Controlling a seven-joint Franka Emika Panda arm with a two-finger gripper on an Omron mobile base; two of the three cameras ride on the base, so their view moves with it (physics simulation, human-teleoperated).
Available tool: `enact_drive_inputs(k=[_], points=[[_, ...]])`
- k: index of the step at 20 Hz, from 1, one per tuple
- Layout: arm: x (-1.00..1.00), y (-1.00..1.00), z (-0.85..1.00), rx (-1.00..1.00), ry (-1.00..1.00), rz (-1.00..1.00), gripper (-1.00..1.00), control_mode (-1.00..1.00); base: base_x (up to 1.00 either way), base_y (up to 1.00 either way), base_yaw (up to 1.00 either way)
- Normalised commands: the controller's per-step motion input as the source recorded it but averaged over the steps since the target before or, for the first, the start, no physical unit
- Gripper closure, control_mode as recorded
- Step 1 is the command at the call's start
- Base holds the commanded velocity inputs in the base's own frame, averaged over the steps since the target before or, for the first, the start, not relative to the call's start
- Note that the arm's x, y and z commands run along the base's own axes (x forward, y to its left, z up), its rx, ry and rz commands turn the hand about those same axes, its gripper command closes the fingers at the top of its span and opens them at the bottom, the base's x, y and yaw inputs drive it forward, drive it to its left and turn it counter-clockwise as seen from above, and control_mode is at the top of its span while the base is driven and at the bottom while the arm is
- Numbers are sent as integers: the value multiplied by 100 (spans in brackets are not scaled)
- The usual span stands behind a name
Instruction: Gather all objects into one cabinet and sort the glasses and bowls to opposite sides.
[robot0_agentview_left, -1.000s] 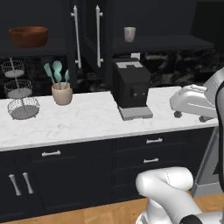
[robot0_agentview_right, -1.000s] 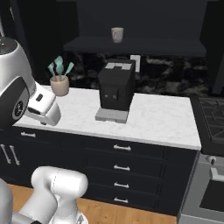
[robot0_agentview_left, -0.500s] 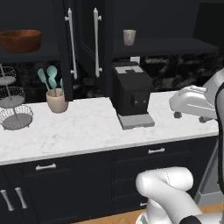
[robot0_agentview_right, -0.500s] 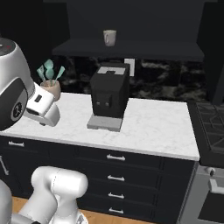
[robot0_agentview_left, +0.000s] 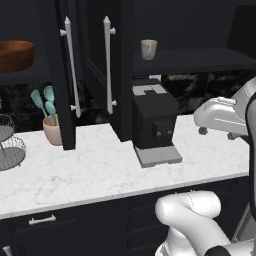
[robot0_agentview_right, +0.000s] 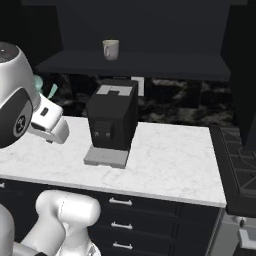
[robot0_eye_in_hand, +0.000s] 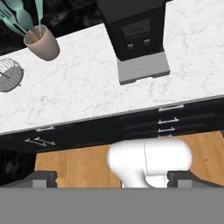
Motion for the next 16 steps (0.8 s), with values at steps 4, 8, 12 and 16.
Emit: enact_drive_inputs(k=[4,8,12,16], points=[[0,0,0,0,0,0,-100,100,30,-11,-2],[0,0,0,0,0,0,-100,100,4,0,0],[0,0,0,0,0,0,-100,-100,1,0,0],[4,0,-4,0,0,0,-100,-100,0,0,0]])
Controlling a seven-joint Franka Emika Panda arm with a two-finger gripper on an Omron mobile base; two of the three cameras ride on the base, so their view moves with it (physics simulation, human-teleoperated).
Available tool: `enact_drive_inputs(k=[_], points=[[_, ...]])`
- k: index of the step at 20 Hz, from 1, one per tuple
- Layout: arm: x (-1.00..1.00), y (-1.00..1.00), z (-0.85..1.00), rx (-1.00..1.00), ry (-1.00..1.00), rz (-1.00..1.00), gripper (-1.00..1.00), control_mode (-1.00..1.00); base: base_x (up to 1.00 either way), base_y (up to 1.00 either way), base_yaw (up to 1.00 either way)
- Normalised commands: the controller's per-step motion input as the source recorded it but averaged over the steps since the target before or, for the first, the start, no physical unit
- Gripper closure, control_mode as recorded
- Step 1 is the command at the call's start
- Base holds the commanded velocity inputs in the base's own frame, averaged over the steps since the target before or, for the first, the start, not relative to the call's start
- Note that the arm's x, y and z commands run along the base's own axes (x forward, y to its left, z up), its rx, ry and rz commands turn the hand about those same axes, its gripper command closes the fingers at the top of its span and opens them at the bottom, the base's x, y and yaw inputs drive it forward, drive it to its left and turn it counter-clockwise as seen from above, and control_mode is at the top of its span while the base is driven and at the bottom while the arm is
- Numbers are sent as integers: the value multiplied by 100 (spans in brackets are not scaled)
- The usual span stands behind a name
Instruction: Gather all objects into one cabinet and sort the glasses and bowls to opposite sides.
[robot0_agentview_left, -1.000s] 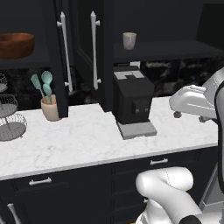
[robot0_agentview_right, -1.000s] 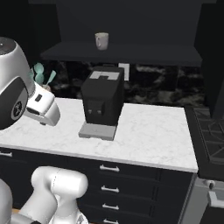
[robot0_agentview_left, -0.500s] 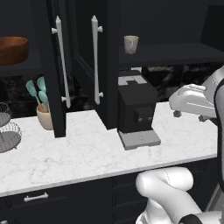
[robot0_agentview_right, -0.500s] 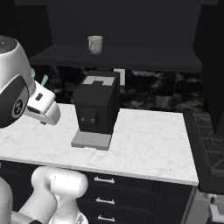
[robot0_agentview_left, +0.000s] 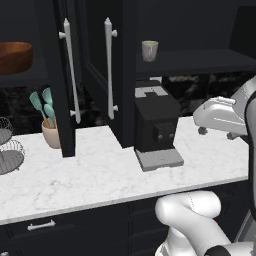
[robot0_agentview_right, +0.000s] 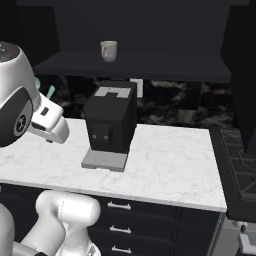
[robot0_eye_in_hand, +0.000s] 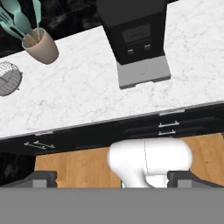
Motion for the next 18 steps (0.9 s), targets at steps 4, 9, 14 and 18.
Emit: enact_drive_inputs(k=[4,9,14,18], points=[[32,-3,4,0,-13,-5,-100,-100,0,0,0],[35,5,30,-4,-7,-7,-100,-100,0,0,0],[18,-5,44,15,0,-1,-100,-100,0,0,0],[4,-11,38,14,0,0,-100,-100,0,0,0]])
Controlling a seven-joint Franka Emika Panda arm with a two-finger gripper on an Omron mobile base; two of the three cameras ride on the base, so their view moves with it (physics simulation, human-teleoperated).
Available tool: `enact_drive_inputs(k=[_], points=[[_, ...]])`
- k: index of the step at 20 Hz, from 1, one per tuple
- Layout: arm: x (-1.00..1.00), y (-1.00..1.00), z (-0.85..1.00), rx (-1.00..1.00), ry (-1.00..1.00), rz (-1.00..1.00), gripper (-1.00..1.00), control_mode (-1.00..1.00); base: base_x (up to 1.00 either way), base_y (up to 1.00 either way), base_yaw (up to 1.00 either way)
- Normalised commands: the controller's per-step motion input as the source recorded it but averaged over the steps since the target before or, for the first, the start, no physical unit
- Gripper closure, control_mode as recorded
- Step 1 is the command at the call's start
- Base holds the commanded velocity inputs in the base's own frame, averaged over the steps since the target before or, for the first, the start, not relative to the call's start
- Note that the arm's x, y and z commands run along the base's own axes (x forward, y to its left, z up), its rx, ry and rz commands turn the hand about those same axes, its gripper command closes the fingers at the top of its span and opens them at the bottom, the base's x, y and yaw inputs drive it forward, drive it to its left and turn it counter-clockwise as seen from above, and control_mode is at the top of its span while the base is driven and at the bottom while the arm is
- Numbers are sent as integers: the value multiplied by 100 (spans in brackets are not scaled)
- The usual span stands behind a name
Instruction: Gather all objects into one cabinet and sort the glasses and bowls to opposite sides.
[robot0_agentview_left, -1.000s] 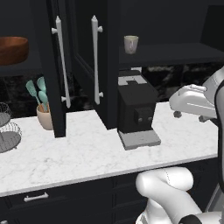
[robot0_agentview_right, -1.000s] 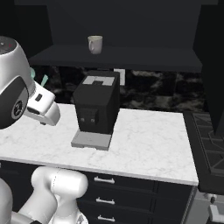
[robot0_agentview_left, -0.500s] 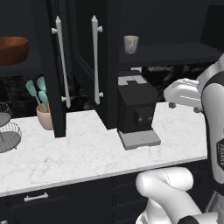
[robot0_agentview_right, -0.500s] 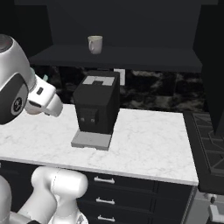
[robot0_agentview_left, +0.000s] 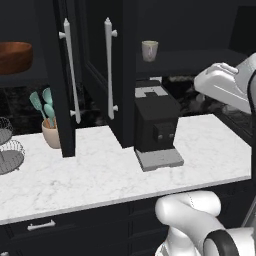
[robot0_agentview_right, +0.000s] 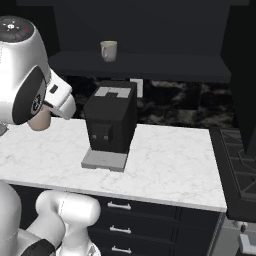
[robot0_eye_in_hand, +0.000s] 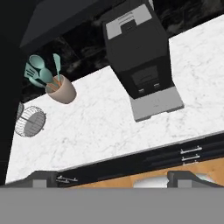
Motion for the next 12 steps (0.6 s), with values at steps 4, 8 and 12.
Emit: enact_drive_inputs(k=[4,8,12], points=[[25,0,4,-4,0,0,-100,-100,0,0,0],[41,0,0,-13,0,0,-100,-100,0,0,0],[48,0,0,-2,-4,0,-100,-100,0,0,0]])
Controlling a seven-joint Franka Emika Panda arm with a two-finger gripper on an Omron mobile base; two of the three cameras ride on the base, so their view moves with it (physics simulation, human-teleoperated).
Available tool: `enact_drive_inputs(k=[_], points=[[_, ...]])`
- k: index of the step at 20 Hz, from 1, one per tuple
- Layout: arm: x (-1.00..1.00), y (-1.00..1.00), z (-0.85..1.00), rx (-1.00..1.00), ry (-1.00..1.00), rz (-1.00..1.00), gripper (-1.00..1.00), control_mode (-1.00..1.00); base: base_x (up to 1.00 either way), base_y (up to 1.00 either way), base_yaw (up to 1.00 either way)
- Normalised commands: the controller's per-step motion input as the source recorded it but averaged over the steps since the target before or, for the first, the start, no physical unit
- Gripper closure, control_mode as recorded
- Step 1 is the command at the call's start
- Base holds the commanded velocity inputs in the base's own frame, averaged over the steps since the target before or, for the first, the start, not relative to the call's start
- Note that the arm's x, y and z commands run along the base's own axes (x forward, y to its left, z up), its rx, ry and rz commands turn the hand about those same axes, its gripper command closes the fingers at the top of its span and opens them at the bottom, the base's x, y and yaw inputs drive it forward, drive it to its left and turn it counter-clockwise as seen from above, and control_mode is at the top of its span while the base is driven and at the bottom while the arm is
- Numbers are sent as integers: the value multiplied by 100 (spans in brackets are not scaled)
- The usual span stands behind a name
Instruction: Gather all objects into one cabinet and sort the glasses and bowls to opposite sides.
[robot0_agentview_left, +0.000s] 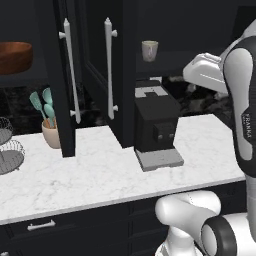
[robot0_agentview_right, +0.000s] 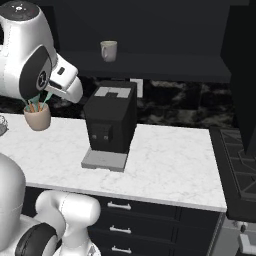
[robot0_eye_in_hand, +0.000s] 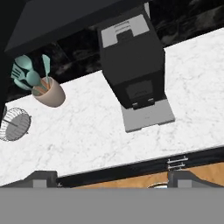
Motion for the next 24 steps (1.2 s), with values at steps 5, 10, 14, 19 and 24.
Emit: enact_drive_inputs(k=[5,10,14,19,24], points=[[38,0,0,-2,-12,0,-100,-100,0,0,0],[42,0,-1,-15,-21,0,-100,-100,0,0,0],[38,0,0,-7,-19,0,-100,-100,0,0,0],[38,0,0,-1,-2,0,-100,-100,0,0,0],[32,0,1,0,0,-9,-100,-100,0,0,0]])
